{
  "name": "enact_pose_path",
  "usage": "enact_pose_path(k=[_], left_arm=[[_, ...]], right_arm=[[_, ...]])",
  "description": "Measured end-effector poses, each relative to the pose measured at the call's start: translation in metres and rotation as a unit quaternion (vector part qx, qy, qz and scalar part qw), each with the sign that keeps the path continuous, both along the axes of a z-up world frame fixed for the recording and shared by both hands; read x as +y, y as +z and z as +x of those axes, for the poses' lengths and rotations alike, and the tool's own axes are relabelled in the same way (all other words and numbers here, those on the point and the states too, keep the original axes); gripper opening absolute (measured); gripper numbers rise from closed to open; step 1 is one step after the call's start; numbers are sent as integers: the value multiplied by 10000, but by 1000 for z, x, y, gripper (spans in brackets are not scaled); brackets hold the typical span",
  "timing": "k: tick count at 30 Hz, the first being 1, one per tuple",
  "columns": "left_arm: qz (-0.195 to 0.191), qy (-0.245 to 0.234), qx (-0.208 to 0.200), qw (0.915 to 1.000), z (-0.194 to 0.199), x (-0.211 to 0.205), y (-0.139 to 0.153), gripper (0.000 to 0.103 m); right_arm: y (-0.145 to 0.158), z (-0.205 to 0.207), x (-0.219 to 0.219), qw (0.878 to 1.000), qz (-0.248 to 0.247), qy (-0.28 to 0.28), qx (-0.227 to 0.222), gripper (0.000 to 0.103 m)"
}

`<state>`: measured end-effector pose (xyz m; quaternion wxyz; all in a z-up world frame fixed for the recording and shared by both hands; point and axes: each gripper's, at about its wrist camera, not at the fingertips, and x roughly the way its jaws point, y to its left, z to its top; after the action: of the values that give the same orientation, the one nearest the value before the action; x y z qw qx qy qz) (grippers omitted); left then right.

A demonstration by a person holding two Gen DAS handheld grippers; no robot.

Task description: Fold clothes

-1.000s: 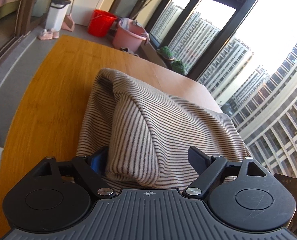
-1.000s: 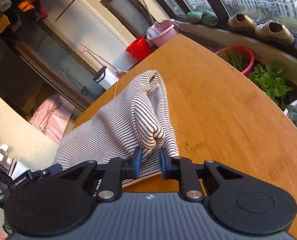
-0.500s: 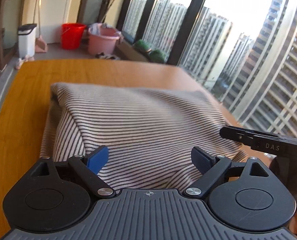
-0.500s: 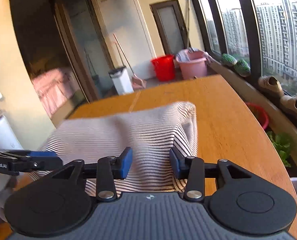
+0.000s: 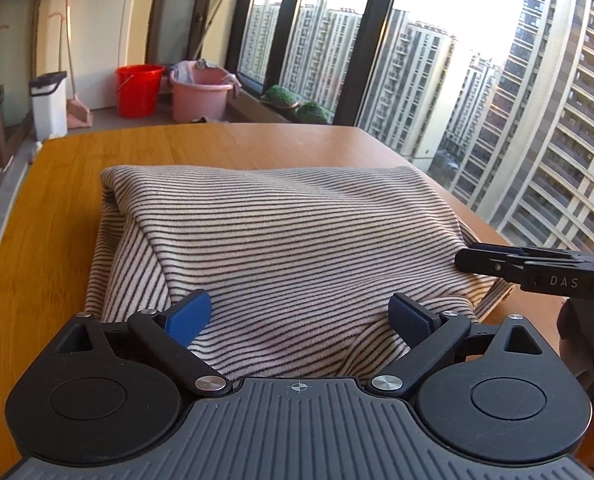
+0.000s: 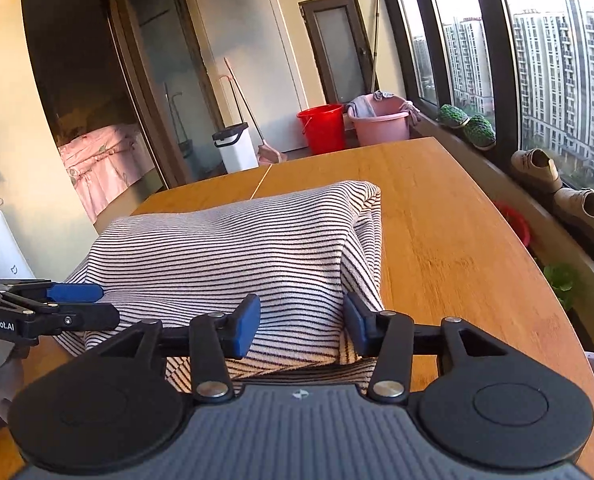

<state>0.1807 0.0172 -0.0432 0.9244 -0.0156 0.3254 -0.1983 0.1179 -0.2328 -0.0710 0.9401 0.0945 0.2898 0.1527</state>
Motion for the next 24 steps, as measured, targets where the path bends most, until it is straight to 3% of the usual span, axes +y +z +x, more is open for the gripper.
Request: enact_pose_path(k=[3, 8, 14, 17, 22, 24], left_arm=[[462, -70, -310, 9984, -1, -12, -7, 103], [197, 195, -276, 9992, 14, 1, -6, 103], [92, 233, -274, 9993, 24, 8, -6, 103], [87, 225, -280, 9993, 23, 7, -6, 103], [76, 225, -286, 9993, 21, 6, -7, 103], [46, 223, -287, 9993, 22, 7, -7, 103]], right_arm=[[0, -1, 1, 10000, 14, 1, -6, 48], [2, -18, 22, 9995, -141, 293, -2, 73], [36, -17, 25, 9961, 67, 859, -212, 81], [51, 10, 17, 9969, -167, 554, -527, 101], [37, 78, 16, 9975, -513, 350, -335, 103], [23, 99, 23, 9969, -693, 374, -38, 103]])
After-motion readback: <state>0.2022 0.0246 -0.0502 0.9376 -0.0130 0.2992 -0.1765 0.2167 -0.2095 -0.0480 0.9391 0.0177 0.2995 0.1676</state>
